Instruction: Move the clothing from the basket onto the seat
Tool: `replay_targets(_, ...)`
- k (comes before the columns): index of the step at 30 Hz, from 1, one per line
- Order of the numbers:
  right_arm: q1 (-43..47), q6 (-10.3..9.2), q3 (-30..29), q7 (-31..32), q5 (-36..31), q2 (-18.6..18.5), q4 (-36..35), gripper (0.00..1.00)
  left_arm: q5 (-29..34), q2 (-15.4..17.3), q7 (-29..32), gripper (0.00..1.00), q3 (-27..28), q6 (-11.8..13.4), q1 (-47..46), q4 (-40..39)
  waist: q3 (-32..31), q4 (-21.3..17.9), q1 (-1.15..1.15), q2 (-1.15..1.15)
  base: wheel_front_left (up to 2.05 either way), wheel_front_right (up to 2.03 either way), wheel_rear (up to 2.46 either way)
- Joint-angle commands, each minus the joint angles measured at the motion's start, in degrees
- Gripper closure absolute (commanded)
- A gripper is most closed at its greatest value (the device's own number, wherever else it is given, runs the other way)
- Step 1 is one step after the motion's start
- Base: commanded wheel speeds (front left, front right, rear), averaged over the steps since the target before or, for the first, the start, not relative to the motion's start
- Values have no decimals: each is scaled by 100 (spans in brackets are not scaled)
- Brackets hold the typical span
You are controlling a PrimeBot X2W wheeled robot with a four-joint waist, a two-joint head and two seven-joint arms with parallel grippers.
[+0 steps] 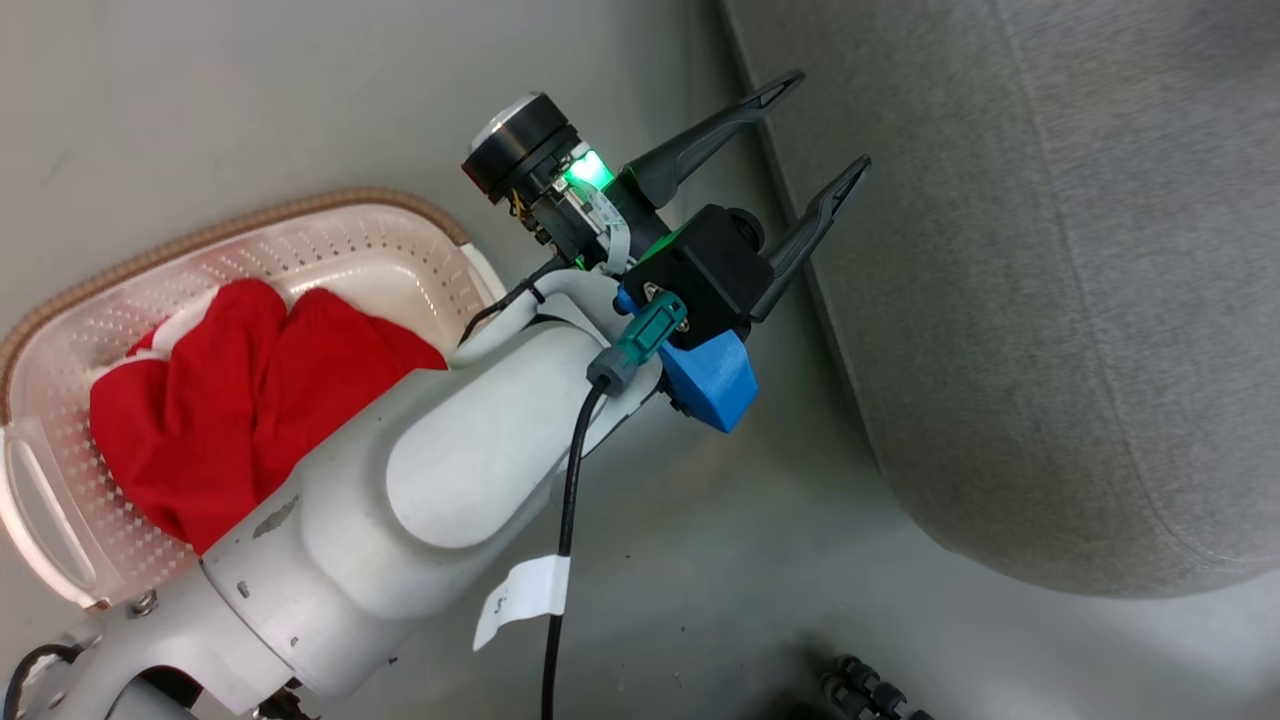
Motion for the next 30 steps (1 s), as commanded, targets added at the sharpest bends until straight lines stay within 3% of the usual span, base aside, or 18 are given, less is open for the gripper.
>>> replay_targets(1, -32, -1, -45, -18, -41, 3, 132, 100, 42, 42, 15, 0, -18, 25, -126, -67, 300, 111, -1, 0, 0, 0, 0)
replay_targets(12, 533, -1, -123, -19, -162, 679, 1101, 100, 103, 252, 167, 0, -60, 79, -229, -316, 668, 108, -1, 0, 0, 0, 0)
replay_targets(20, 796, -1, -39, -19, -146, 999, 1285, 100, 57, 254, 171, 0, -104, 99, -230, -344, 582, 110, -1, 0, 0, 0, 0)
replay_targets(21, 825, -1, -39, -19, -132, 1019, 1281, 68, 46, 254, 153, 0, -105, 102, -218, -329, 548, 110, -1, 0, 0, 0, 0)
replay_targets(22, 863, -1, -37, -19, -125, 1029, 1291, 23, 29, 245, 127, 0, -106, 108, -195, -315, 504, 117, -1, 0, 0, 0, 0)
replay_targets(23, 920, -1, -12, -19, -115, 1040, 1310, 0, 20, 234, 104, 0, -104, 117, -165, -292, 447, 122, -1, 0, 0, 0, 0)
replay_targets(30, 1756, -1, 145, -19, -192, 1065, 1106, 0, -172, 64, -190, 0, -22, 180, 93, -66, -220, 203, -1, 0, 0, 0, 0)
